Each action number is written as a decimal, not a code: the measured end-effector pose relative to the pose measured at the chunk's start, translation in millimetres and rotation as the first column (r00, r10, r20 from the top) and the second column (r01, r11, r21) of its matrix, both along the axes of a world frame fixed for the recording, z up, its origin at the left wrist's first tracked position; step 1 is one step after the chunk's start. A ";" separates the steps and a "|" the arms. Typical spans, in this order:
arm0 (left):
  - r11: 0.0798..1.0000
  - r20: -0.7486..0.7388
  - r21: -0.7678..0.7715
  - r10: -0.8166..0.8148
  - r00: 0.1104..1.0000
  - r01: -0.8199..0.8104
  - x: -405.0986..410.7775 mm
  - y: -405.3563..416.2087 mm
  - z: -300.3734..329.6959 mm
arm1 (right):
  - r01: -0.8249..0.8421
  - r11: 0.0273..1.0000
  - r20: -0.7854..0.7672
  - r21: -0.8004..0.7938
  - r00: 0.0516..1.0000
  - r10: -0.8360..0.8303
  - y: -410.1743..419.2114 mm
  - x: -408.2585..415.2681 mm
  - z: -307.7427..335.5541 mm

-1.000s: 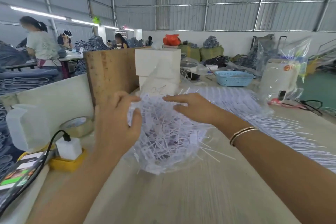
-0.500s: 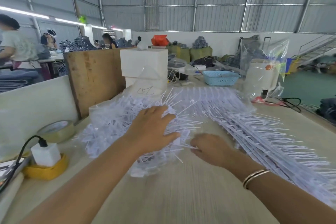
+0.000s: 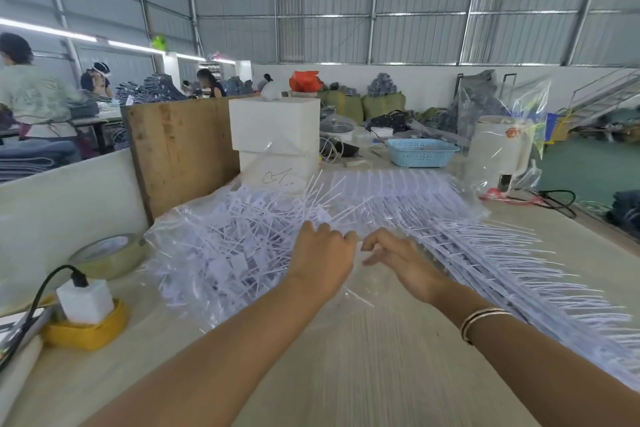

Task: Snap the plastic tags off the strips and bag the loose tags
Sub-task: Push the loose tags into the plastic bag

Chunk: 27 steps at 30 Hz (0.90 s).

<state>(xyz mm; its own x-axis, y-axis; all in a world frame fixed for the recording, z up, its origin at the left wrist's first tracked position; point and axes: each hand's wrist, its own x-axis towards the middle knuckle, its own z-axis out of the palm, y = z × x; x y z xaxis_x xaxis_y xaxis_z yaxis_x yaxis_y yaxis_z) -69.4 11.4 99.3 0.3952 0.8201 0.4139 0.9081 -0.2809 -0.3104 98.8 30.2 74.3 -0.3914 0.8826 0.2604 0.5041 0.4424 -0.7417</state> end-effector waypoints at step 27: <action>0.987 -0.271 -0.153 -0.092 0.958 0.051 -18.2 53.0 -19.6 | -0.312 0.606 0.494 0.732 0.856 -0.156 -43.1 22.0 50.0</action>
<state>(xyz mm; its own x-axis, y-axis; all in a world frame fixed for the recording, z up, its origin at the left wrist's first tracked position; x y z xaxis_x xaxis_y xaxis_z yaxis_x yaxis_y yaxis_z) -87.6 64.4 79.7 0.5374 0.8279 0.1608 0.7681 -0.4017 -0.4986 120.8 -13.0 124.2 -0.7177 0.3929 0.5749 0.5999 0.7682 0.2238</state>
